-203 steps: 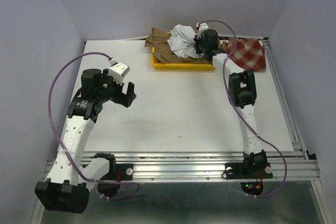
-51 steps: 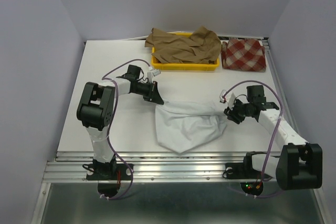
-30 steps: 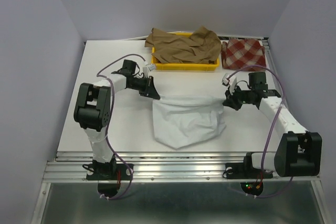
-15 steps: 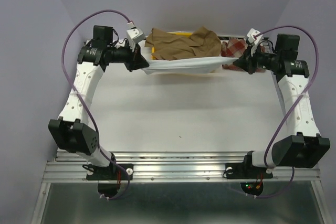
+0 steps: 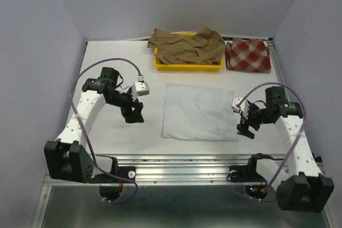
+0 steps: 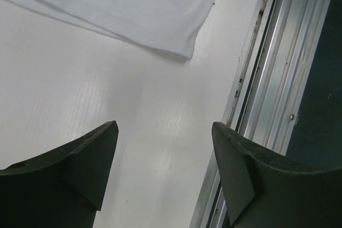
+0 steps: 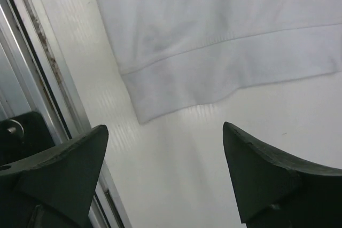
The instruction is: Fold and stack the skirts
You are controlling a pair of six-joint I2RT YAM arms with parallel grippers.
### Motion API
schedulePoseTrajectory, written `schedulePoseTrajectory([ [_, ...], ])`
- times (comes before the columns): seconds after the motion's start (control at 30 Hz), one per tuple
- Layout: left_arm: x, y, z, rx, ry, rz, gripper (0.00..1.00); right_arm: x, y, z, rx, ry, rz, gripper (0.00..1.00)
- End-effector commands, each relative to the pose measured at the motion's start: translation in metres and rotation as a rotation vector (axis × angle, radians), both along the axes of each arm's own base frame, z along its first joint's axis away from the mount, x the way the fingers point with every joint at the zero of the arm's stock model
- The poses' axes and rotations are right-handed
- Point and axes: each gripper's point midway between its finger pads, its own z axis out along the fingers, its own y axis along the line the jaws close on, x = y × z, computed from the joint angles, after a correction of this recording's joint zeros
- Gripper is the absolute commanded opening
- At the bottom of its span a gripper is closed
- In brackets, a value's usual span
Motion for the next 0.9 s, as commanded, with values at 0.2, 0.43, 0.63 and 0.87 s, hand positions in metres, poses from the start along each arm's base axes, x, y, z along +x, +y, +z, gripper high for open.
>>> schedulePoseTrajectory([
  [0.2, 0.013, -0.013, 0.003, 0.054, -0.078, -0.020, 0.65, 0.023, -0.022, 0.019, -0.113, -0.205, -0.117, 0.71],
  [0.43, 0.027, -0.074, -0.034, 0.159, -0.198, -0.092, 0.56, 0.063, 0.006, 0.005, 0.048, 0.105, -0.155, 0.53],
  [0.63, 0.032, -0.114, -0.067, 0.201, -0.195, -0.127, 0.54, 0.104, 0.020, -0.034, 0.059, 0.152, -0.224, 0.52],
  [0.87, 0.034, -0.116, -0.124, 0.335, -0.126, -0.153, 0.46, 0.135, 0.022, -0.079, -0.038, 0.154, -0.249, 0.45],
])
